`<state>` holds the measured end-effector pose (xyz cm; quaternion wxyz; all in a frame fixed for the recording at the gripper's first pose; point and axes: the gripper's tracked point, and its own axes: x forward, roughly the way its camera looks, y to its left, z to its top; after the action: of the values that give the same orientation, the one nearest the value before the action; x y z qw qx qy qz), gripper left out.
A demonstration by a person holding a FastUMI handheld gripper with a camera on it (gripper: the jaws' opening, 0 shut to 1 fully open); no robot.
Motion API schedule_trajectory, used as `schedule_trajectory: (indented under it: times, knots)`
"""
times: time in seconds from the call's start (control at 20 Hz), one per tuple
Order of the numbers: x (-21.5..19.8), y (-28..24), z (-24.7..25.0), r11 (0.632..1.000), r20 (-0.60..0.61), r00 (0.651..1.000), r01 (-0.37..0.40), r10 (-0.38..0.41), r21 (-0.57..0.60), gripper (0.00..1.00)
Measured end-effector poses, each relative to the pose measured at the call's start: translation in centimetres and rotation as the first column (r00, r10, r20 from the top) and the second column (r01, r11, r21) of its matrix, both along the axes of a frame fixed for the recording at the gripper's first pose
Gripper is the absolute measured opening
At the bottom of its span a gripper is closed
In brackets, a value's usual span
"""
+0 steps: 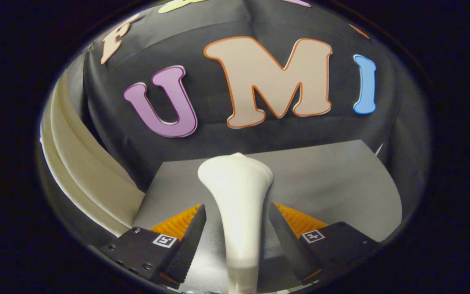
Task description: Iron the clothes twice with a garment steamer, once on the left side and once on the right side.
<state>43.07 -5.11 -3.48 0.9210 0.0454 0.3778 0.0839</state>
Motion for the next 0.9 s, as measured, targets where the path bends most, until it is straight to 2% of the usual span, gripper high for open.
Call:
schedule_trajectory:
  times: [0.15, 0.25, 0.4, 0.65, 0.75, 0.9]
  knots:
    - [0.4, 0.0, -0.5, 1.0, -0.055, 0.998, 0.005, -0.005, 0.005, 0.84]
    - [1.1, 0.6, -1.2, 1.0, -0.09, 0.996, -0.012, 0.013, 0.008, 0.67]
    - [0.9, 0.4, -0.8, 1.0, -0.088, 0.996, -0.013, 0.014, 0.009, 0.61]
    - [0.8, 0.3, -0.9, 0.999, -0.101, 0.994, -0.04, 0.042, 0.016, 0.58]
    - [0.6, 0.4, 0.2, 0.996, -0.028, 0.997, -0.066, 0.068, 0.052, 0.52]
    - [-0.3, 0.0, 3.0, 0.995, 0.152, 0.987, -0.066, 0.055, 0.069, 0.51]
